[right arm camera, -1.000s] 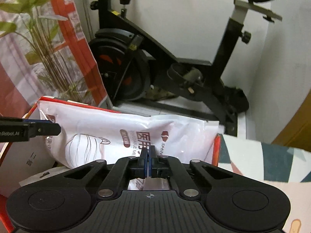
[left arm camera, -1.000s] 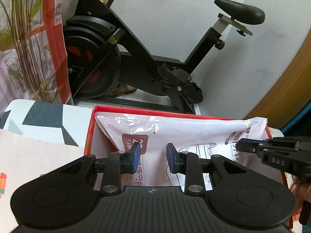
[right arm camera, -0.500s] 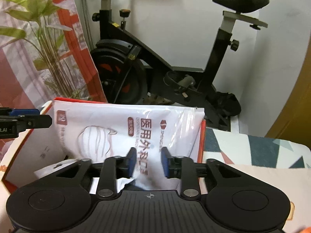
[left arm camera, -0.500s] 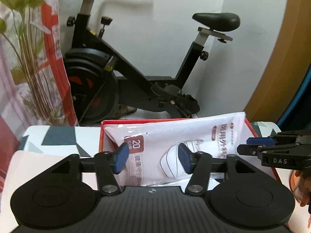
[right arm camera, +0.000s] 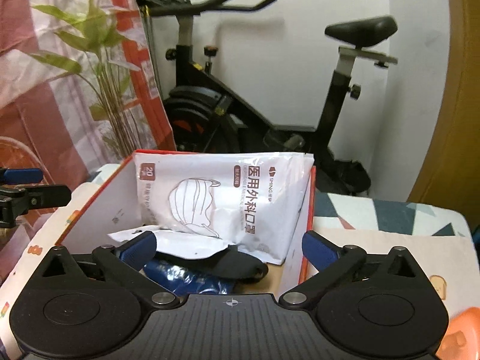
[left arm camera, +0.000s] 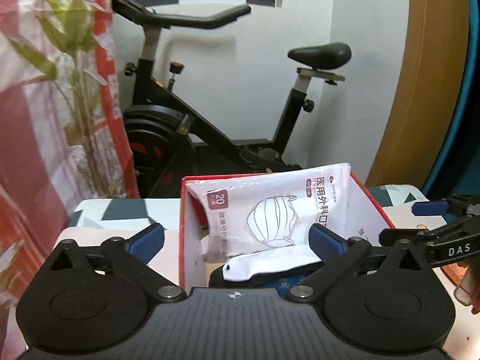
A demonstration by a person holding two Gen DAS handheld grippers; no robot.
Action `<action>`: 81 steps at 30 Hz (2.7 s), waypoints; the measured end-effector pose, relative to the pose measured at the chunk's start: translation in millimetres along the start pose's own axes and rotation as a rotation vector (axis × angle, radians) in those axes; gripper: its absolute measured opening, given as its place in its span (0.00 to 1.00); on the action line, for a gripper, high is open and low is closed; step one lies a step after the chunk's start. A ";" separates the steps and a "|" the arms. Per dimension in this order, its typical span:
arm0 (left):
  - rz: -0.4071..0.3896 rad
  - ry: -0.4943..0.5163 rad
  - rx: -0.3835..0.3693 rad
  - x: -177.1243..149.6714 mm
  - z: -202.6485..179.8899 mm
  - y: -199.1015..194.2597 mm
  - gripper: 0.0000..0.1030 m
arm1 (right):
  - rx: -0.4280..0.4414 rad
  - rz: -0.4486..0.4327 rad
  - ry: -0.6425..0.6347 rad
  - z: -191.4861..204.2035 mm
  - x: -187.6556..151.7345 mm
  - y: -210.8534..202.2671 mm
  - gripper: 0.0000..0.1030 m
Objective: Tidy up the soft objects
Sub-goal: 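Move both tools down toward the grey knit cloth on the table, then close the left gripper on the grey cloth while the right gripper grasps it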
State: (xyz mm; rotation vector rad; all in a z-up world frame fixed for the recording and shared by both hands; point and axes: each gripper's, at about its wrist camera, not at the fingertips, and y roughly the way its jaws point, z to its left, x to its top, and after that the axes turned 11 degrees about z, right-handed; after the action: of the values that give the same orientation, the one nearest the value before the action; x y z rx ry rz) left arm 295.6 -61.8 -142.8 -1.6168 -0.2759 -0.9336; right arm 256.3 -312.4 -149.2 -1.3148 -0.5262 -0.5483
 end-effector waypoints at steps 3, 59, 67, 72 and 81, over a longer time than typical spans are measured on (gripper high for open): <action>-0.020 -0.002 0.023 -15.7 -4.9 -16.8 1.00 | -0.001 -0.037 -0.014 5.8 -17.6 -16.1 1.00; 0.421 -0.249 -0.047 -228.1 0.9 10.0 1.00 | 0.028 0.038 -0.035 27.2 -250.5 17.9 0.79; 0.419 -0.235 -0.038 -228.5 -0.8 9.7 1.00 | 0.028 0.029 -0.035 27.2 -252.0 17.2 0.78; 0.420 -0.224 -0.033 -228.6 -0.8 10.2 1.00 | 0.028 0.028 -0.035 27.4 -252.3 16.9 0.78; 0.387 -0.213 -0.063 -226.8 -0.5 5.4 0.80 | 0.052 0.024 -0.041 29.8 -252.8 14.4 0.62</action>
State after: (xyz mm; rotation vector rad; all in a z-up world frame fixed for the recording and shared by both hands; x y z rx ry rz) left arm 151.2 5.6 -304.2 -1.7508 -0.0733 -0.4811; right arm 71.3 -261.4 -317.1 -1.2838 -0.5544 -0.4851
